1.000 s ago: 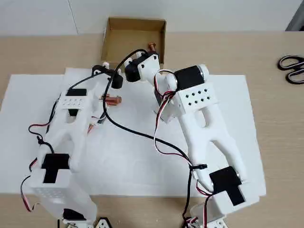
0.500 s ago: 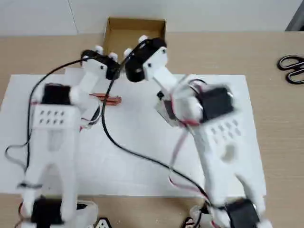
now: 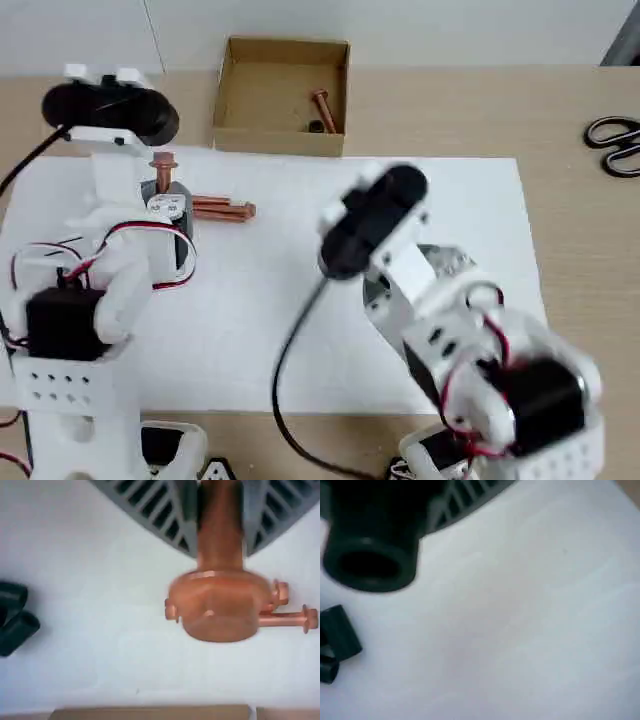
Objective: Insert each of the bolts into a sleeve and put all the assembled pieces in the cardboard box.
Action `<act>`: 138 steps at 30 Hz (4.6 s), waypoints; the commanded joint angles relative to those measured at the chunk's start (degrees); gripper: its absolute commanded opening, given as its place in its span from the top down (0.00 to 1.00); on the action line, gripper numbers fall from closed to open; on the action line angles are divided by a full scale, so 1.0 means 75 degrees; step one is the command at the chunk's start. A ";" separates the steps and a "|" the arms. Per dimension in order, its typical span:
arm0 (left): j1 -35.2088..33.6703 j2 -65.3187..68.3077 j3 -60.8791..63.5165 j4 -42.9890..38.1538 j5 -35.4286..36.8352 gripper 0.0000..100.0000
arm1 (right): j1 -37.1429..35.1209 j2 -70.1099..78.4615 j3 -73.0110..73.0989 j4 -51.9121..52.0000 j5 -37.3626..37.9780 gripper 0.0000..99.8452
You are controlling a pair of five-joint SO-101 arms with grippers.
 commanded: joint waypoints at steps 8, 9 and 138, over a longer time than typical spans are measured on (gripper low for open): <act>0.1911 -0.0551 0.2104 -0.3681 0.2344 0.99 | -0.0029 -0.2819 0.5486 -0.4366 -0.2696 1.00; 0.2086 -0.0563 0.2350 -0.3997 0.2426 0.99 | -0.0029 -0.3171 0.6001 -0.4718 -0.2801 1.00; -0.1805 -0.1114 0.2760 0.1489 0.1008 0.72 | 0.1495 0.5562 -0.0856 -0.7402 -0.2649 1.00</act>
